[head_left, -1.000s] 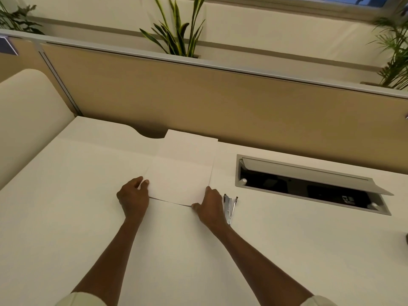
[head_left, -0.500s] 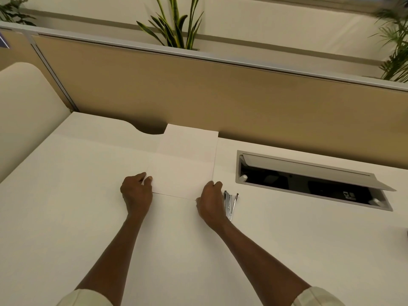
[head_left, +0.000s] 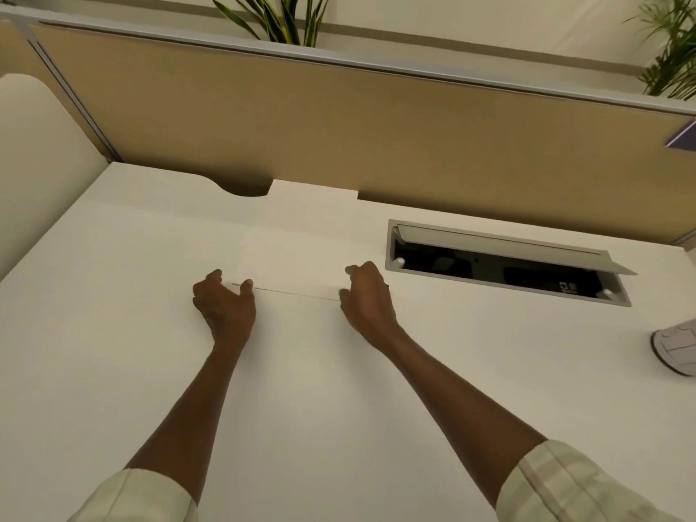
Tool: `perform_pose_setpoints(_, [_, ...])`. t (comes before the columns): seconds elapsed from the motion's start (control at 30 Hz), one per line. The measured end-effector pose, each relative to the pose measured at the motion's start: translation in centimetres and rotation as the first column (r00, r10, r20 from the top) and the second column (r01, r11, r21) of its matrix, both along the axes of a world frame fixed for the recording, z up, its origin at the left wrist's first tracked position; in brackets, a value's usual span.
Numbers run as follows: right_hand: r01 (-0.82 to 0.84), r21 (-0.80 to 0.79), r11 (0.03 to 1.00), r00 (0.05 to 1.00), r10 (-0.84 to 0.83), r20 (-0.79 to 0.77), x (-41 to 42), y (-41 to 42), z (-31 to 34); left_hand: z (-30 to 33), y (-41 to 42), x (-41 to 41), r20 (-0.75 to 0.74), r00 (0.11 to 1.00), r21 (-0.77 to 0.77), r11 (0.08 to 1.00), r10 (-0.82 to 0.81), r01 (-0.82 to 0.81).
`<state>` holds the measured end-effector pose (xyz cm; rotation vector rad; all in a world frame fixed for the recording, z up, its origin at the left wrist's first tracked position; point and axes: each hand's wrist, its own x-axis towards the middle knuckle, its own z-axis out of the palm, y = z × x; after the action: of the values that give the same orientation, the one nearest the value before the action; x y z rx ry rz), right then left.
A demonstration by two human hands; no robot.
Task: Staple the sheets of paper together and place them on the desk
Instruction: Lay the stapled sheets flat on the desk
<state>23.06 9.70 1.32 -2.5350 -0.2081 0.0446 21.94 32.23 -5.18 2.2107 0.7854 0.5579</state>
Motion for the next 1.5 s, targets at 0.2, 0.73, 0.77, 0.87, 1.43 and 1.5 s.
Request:
perform_pose_setpoints(0.2, [0.082,0.113,0.990,0.996,-0.084,0.011,-1.9,-7.9,1.4,1.0,-5.6,-5.0,0.115,0.992,-0.106,0.993,-0.047,0.059])
perform_pose_setpoints(0.73, [-0.041,0.124,0.991,0.961,0.073,-0.265,-12.1,-18.3,-2.7,1.3,-19.5,-15.1,0.093,0.909,-0.126,0.901,-0.406,0.415])
perform_pose_setpoints(0.77, [-0.062,0.105,0.993,0.964,0.086,-0.250,-12.3,-18.3,-3.0,1.0,-19.9,-15.4,0.068,0.898,-0.095,0.893,-0.434,0.439])
perform_pose_setpoints(0.87, [-0.115,0.040,0.993,0.975,0.120,-0.185,-12.3,-17.8,-3.3,0.7,-21.0,-16.1,-0.039,0.832,-0.014,0.833,-0.553,0.553])
perform_pose_setpoints(1.43, [-0.429,-0.250,0.868,0.898,0.439,-0.016,-9.9,-17.6,-3.6,-2.0,-23.5,-16.6,-0.423,0.678,0.218,0.659,-0.601,0.720])
perform_pose_setpoints(1.5, [-0.438,-0.222,0.871,0.896,0.442,-0.033,-9.6,-17.5,-3.6,-1.9,-23.6,-16.5,-0.431,0.678,0.219,0.660,-0.596,0.719])
